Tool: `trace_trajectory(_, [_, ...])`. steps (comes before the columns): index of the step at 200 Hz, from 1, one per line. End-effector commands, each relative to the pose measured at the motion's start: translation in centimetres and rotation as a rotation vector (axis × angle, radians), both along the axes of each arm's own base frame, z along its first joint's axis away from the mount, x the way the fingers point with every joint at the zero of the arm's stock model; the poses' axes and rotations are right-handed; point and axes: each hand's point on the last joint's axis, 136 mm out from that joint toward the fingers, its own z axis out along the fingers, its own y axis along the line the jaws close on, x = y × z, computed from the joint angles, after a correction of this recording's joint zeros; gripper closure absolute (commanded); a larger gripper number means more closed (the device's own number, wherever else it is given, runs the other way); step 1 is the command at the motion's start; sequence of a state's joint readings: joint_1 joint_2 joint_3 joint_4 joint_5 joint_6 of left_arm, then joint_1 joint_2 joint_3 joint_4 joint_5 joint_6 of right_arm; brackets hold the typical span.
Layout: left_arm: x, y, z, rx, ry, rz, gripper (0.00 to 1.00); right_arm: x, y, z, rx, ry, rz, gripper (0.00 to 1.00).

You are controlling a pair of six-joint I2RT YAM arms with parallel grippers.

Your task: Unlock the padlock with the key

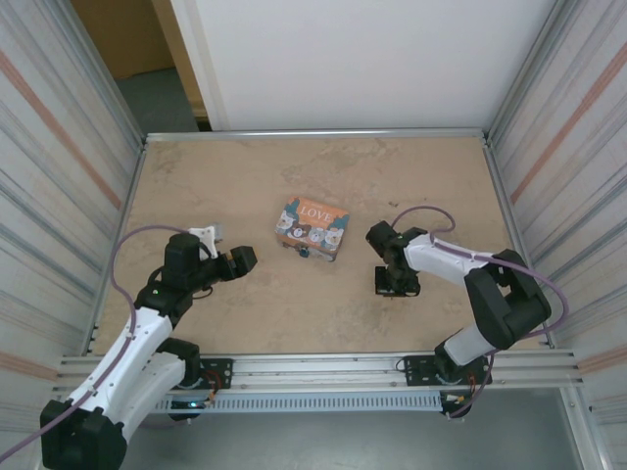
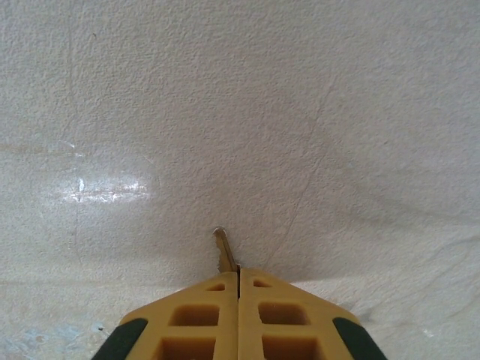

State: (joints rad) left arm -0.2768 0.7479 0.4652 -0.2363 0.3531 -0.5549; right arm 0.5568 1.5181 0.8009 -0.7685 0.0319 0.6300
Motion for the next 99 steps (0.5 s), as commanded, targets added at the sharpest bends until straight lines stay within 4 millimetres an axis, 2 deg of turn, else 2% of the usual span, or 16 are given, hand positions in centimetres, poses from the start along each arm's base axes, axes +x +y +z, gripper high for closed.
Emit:
trace_trajectory(1, [0.3, 0.3, 0.9, 0.008, -0.015, 0.015, 0.22, -0.9, -0.3, -0.2, 0.015, 0.022, -0.030, 1.00])
trace_trajectory(47, [0.3, -0.3, 2.1, -0.055, -0.028, 0.008, 0.22, 0.2, 0.7, 1.1, 0.105, -0.069, -0.033, 1.00])
trace_trajectory(99, [-0.2, -2.1, 4.0, -0.199, -0.008, -0.019, 0.24, 2.1, 3.3, 4.8, 0.287, -0.246, 0.010, 1.00])
